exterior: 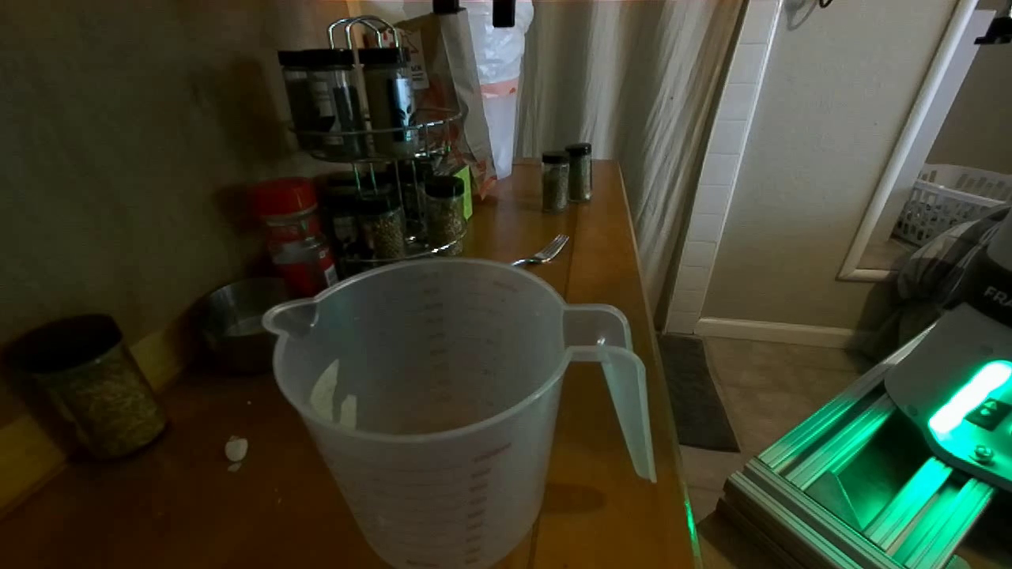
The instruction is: Remove a spice bottle from the spice rack and place it next to the spice bottles on the table
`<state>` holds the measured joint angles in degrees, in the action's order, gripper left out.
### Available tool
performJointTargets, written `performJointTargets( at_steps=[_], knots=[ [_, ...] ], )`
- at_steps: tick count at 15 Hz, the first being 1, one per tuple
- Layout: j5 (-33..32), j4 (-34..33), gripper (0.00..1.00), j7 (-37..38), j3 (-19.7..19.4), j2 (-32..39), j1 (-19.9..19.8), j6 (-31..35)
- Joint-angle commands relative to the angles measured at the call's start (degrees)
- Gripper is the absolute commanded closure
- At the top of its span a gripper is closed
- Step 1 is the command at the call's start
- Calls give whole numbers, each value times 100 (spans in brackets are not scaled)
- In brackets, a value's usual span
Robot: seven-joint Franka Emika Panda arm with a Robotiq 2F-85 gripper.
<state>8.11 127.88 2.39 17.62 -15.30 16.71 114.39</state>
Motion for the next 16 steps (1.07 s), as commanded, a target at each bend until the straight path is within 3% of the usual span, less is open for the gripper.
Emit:
performJointTargets(
  at_steps=[1, 16],
  knots=[
    [-3, -24, 0, -31, -19, -3, 26, -27],
    [248, -160, 0, -924, 40, 330, 364, 111]
  ],
)
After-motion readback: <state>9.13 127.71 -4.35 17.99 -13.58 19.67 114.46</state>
